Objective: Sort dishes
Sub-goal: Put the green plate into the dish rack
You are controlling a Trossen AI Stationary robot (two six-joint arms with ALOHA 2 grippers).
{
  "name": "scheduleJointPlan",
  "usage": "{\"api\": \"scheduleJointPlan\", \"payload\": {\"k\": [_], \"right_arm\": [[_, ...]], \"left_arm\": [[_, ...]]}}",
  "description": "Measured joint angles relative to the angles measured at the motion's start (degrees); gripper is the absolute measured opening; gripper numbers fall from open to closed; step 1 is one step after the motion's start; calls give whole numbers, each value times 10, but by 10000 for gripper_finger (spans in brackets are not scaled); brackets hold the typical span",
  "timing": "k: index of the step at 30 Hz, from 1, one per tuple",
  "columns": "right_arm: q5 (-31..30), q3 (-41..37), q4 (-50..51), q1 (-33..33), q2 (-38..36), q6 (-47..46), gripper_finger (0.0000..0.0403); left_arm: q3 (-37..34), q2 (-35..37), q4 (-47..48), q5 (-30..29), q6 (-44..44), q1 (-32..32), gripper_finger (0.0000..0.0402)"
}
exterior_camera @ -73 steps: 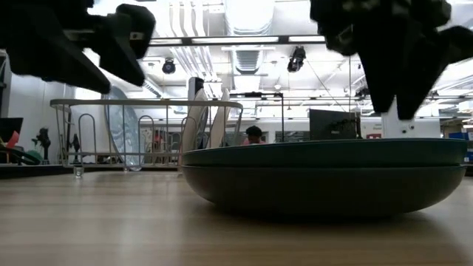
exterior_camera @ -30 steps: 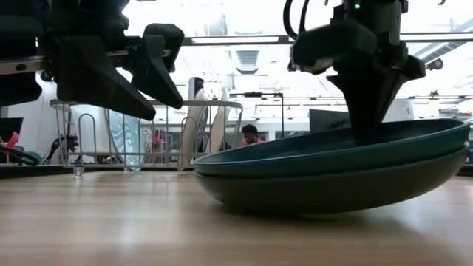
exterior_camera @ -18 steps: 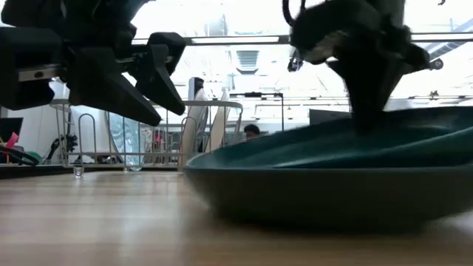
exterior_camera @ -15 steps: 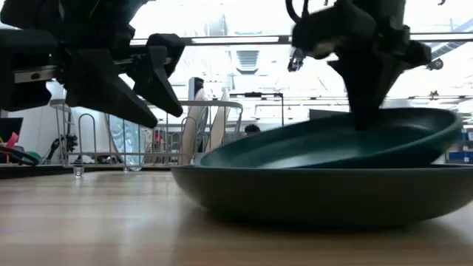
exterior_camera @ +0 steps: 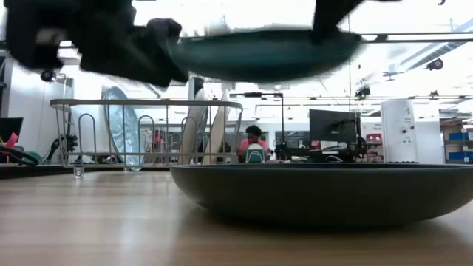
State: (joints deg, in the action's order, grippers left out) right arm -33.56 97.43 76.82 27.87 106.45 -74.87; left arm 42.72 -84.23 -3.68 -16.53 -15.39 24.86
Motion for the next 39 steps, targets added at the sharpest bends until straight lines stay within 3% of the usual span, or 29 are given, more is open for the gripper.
{"api": "scheduleJointPlan", "payload": {"k": [6,14,19,27,33,37,39], "right_arm": [[-231,23,9,38,2,-3,0],[-462,9,-28,40,11,0,0],[-556,8,-58,30,23,71,0],[-564,7,-107,-10,24,129,0],[-565,6,-276,-42,24,340,0],[-565,6,-405,-47,24,494,0],[-565,6,-459,-47,24,556,0]], "left_arm": [[-16,103,18,-94,11,-2,152],[-68,265,-2,-95,9,-2,152],[-82,359,43,-97,-6,-2,152],[-83,488,86,-116,54,-3,154],[-82,510,104,-153,102,-4,172],[-81,509,139,-236,129,-4,191],[-81,509,145,-245,130,-4,199]]}}
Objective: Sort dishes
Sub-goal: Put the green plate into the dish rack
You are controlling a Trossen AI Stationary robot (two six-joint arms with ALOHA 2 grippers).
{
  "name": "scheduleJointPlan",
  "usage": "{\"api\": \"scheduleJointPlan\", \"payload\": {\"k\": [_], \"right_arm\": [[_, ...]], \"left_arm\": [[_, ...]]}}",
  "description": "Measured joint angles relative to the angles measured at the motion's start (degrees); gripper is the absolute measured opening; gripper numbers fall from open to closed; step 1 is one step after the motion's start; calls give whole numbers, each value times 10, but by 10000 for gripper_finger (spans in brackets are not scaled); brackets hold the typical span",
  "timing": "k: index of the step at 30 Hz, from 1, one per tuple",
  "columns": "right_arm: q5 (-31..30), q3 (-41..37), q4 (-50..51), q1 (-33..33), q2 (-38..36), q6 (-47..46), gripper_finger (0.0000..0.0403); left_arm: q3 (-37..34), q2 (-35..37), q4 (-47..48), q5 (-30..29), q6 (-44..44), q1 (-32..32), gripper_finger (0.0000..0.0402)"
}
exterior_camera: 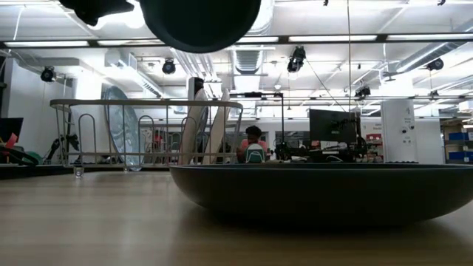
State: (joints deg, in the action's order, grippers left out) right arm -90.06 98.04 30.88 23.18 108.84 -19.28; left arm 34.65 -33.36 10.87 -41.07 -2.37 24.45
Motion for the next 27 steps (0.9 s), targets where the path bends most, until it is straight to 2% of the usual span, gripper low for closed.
{"api": "scheduleJointPlan", "payload": {"k": [4,11,19,24,27], "right_arm": [[0,0,-69,-2,0,70,0],[4,0,-77,-10,0,51,0],[78,0,-87,-28,3,-22,0],[102,-1,-129,-31,15,-3,0],[125,-1,-160,-32,21,20,0]], "left_arm": [[0,0,-3,20,-2,0,211],[0,-3,-9,32,-12,0,213],[0,-18,-16,27,-14,-6,213],[0,-21,-18,27,-17,-7,206],[0,-20,-18,26,-33,-7,187]]}}
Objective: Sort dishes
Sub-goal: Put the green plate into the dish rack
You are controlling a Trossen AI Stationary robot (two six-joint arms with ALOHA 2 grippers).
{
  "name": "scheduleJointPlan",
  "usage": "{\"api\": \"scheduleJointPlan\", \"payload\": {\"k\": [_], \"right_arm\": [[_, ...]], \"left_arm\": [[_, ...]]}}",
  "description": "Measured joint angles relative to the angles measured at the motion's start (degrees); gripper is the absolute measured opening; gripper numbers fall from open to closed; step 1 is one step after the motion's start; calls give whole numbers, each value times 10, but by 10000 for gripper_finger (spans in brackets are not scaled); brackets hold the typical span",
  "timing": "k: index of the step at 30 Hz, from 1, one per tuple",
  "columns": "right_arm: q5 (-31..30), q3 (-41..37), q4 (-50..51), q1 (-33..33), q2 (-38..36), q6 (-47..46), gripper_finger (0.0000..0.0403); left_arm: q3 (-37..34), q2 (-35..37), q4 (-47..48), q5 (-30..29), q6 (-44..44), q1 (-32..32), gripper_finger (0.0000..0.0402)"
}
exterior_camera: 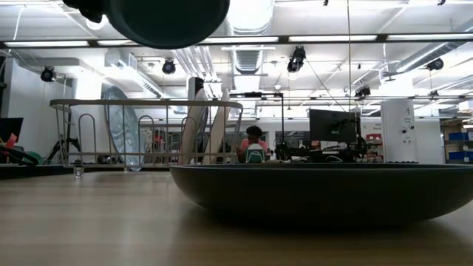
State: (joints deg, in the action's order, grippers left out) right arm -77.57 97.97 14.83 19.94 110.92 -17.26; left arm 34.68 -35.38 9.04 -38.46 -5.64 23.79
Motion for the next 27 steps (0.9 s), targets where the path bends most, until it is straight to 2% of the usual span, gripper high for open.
{"api": "scheduleJointPlan", "payload": {"k": [7,12,17,22,27], "right_arm": [[8,0,-16,1,2,10,2],[45,0,-20,1,3,8,33],[80,0,-22,0,3,25,84],[108,0,-22,2,2,130,138],[194,0,-35,-3,2,173,181]], "left_arm": [[0,3,0,-19,-4,-1,94],[2,11,-5,-69,-10,-1,18],[1,25,-7,-58,-39,-1,18],[10,45,-4,-16,-67,-1,17],[19,57,-4,19,-87,0,17]]}}
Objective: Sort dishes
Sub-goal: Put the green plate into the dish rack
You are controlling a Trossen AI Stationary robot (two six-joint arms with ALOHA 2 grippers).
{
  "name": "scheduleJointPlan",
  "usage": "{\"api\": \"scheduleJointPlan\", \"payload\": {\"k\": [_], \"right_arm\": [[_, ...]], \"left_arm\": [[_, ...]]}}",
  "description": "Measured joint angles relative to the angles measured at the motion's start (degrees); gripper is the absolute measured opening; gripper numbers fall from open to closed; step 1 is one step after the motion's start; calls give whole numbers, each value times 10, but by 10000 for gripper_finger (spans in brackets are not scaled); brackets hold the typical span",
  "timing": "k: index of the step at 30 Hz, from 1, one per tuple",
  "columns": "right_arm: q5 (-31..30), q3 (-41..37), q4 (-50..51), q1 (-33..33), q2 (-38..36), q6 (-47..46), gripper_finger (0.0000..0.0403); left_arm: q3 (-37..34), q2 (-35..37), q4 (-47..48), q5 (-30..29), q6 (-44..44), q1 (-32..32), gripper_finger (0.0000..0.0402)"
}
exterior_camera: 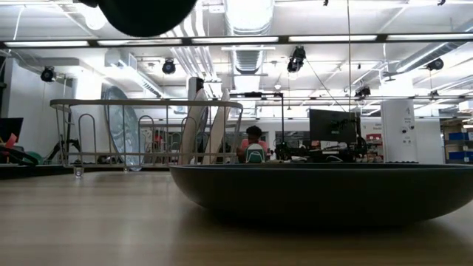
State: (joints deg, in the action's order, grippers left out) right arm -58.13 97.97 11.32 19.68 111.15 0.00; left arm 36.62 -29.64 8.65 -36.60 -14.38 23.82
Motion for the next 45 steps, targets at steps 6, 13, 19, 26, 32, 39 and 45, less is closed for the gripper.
{"api": "scheduleJointPlan", "payload": {"k": [6,13,19,26,32,39,45], "right_arm": [[114,0,-66,-14,0,46,200],[131,0,-115,-15,-1,76,129],[111,0,-158,-21,-2,63,17],[84,0,-163,-20,-2,30,27],[70,0,-160,-19,-2,99,16],[-17,0,-161,-2,-2,304,16],[-91,0,-161,17,-3,533,16]], "left_arm": [[1,-1,-1,42,-8,0,19],[1,4,0,38,-29,0,23],[13,16,-4,-6,-43,0,61],[42,28,48,-20,-62,0,138],[60,39,141,-29,-57,0,190],[66,65,170,-15,32,-1,208],[65,88,213,84,106,-1,208]]}}
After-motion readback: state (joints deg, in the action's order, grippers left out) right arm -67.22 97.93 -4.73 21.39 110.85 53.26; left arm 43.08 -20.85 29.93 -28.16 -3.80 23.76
